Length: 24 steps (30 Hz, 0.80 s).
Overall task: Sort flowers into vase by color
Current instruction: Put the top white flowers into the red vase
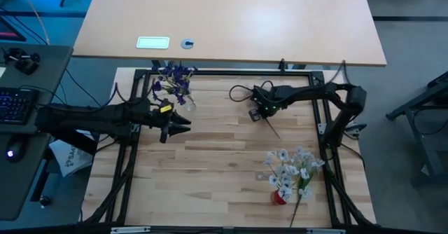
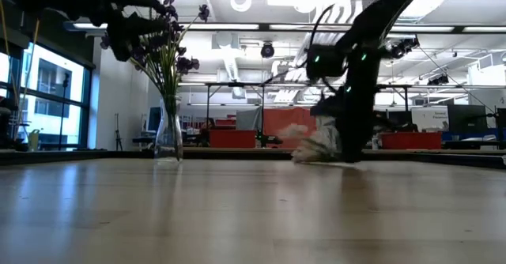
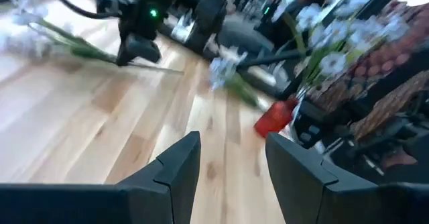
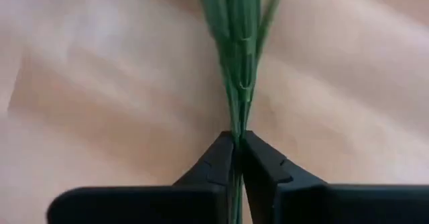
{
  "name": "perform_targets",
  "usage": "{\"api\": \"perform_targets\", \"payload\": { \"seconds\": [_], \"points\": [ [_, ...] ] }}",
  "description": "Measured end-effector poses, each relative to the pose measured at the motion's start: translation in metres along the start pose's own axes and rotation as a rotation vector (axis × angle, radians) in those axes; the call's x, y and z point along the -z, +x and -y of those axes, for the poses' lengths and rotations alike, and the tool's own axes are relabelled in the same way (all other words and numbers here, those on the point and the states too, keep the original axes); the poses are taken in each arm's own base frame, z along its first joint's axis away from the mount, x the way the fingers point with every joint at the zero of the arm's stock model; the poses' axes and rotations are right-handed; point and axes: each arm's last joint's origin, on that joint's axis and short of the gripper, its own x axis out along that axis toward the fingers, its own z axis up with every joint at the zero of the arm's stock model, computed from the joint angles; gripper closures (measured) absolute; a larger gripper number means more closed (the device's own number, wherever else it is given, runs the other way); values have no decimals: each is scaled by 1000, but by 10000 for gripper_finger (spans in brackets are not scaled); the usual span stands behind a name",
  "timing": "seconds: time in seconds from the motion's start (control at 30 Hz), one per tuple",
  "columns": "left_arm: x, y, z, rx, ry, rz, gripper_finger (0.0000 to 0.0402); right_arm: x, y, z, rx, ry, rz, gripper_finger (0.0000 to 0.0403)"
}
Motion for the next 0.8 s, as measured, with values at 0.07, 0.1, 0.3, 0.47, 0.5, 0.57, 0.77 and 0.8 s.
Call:
{"api": "perform_targets", "payload": {
  "seconds": [0.07,0.1,0.3,0.47,0.5,0.57,0.77,0.8],
  "points": [
    [-1,1,0,22,9,48,243,0,-27,-1,-67,-10,71,394],
    [0,1,0,30,15,73,243,2,-42,-2,-105,-26,119,397],
    [3,2,-6,-15,20,214,243,46,-101,12,-285,-63,274,400],
    [8,4,-11,-41,-14,307,243,95,-119,29,-487,-22,334,400],
    [8,5,-12,-38,-29,327,243,104,-121,31,-541,-17,347,400],
    [8,9,-13,-44,-61,349,243,119,-120,36,-629,-22,383,400],
    [9,29,-4,-64,-169,462,244,148,-123,43,-909,-148,527,402],
    [9,34,-1,-79,-182,471,247,152,-123,44,-944,-181,548,402]
  ]
}}
